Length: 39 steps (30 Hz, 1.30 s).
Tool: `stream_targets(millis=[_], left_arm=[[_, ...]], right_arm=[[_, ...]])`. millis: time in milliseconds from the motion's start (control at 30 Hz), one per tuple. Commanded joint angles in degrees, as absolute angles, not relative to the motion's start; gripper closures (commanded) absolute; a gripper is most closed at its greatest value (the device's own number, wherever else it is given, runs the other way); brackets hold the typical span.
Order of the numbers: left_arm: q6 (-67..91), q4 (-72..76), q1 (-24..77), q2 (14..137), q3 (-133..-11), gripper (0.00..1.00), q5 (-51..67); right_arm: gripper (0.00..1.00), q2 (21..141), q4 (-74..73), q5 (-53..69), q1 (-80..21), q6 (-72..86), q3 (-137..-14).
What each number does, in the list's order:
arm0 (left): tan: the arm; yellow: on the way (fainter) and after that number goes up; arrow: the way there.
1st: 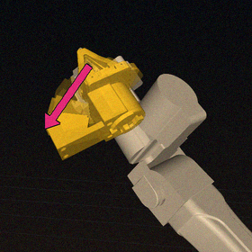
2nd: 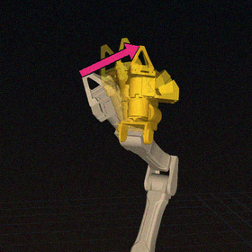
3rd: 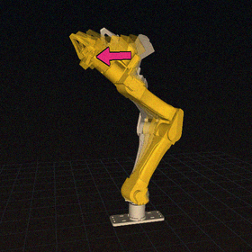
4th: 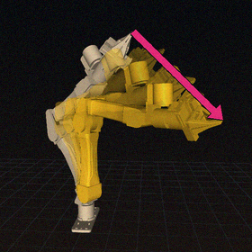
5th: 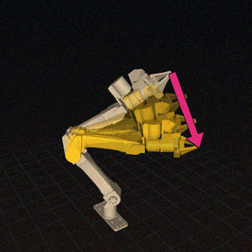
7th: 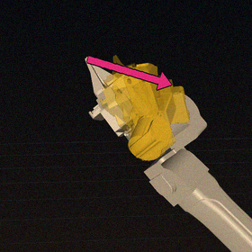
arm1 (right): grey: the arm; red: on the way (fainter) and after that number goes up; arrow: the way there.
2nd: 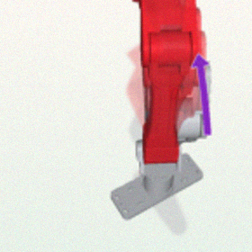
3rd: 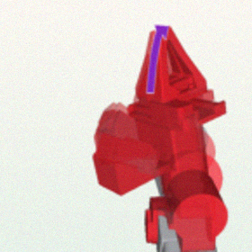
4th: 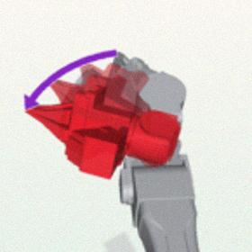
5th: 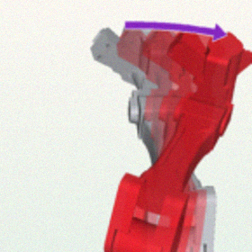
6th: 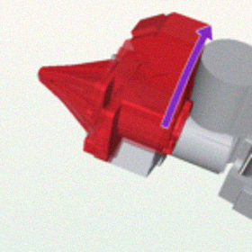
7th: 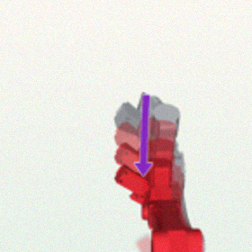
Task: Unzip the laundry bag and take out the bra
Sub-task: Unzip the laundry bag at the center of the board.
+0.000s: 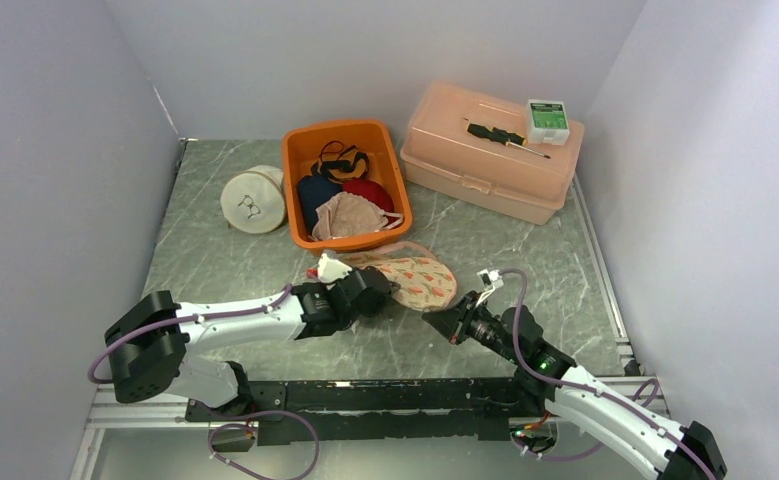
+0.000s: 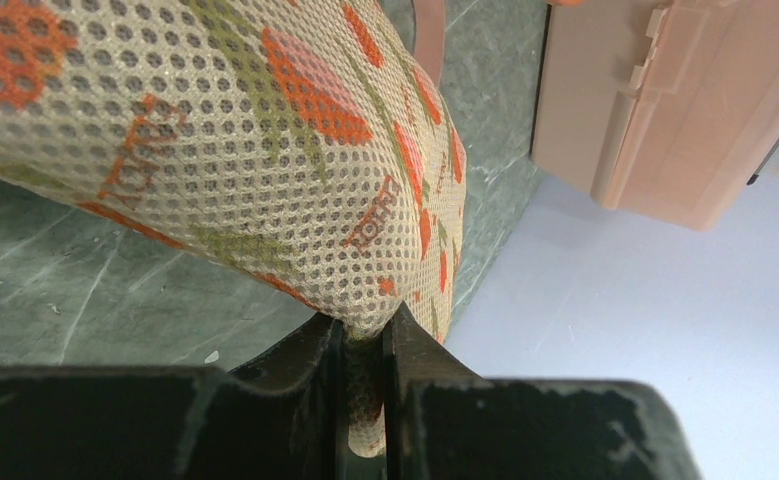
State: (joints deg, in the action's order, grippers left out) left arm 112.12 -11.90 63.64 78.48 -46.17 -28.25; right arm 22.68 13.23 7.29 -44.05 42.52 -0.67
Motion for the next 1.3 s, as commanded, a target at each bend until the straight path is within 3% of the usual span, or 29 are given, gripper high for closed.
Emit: stream_targets(millis=[0,600,1000,1267], left_arm=[[112.26,-12.68,63.82,75.40,-45.93,0.97,-28.98],[103.47,-17.07,63.83,71.46,-42.03,0.97,-24.55],[77.54,-22.17,63.77,65.09,-38.65,0.97,-24.43],[67.82,-26.69,60.90,56.58,-35.37,0.85,-27.10]], right_arm=[[1.00,22.11,7.63,2.38,-44.05,41.88,0.44],[1.00,19.86,-2.79,-5.33,-44.03,43.15,-3.70],[1.00,30.39,-0.18,3.69,-46.91,33.02,-9.56],[1.00,39.10,7.45,4.37,-55.54,31.64,-11.49]])
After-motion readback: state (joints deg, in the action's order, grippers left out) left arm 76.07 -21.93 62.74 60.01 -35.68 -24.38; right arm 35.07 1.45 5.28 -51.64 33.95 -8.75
